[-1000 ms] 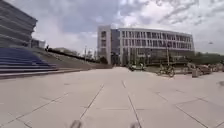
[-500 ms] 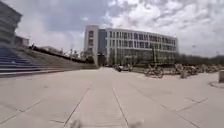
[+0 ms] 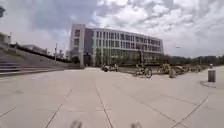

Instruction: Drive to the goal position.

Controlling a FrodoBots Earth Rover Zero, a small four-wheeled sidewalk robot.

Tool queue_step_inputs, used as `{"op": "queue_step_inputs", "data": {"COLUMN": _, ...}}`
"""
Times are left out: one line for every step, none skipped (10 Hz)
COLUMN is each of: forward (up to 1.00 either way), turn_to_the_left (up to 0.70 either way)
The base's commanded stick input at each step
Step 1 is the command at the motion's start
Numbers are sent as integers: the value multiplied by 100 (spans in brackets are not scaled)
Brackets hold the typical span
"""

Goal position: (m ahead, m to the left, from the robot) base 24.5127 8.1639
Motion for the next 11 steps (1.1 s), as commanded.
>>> {"op": "queue_step_inputs", "data": {"forward": 99, "turn_to_the_left": 6}}
{"op": "queue_step_inputs", "data": {"forward": 99, "turn_to_the_left": 6}}
{"op": "queue_step_inputs", "data": {"forward": 99, "turn_to_the_left": 6}}
{"op": "queue_step_inputs", "data": {"forward": 99, "turn_to_the_left": 6}}
{"op": "queue_step_inputs", "data": {"forward": 99, "turn_to_the_left": 6}}
{"op": "queue_step_inputs", "data": {"forward": 99, "turn_to_the_left": 6}}
{"op": "queue_step_inputs", "data": {"forward": 99, "turn_to_the_left": 6}}
{"op": "queue_step_inputs", "data": {"forward": 99, "turn_to_the_left": 6}}
{"op": "queue_step_inputs", "data": {"forward": 99, "turn_to_the_left": 6}}
{"op": "queue_step_inputs", "data": {"forward": 99, "turn_to_the_left": 6}}
{"op": "queue_step_inputs", "data": {"forward": 99, "turn_to_the_left": 6}}
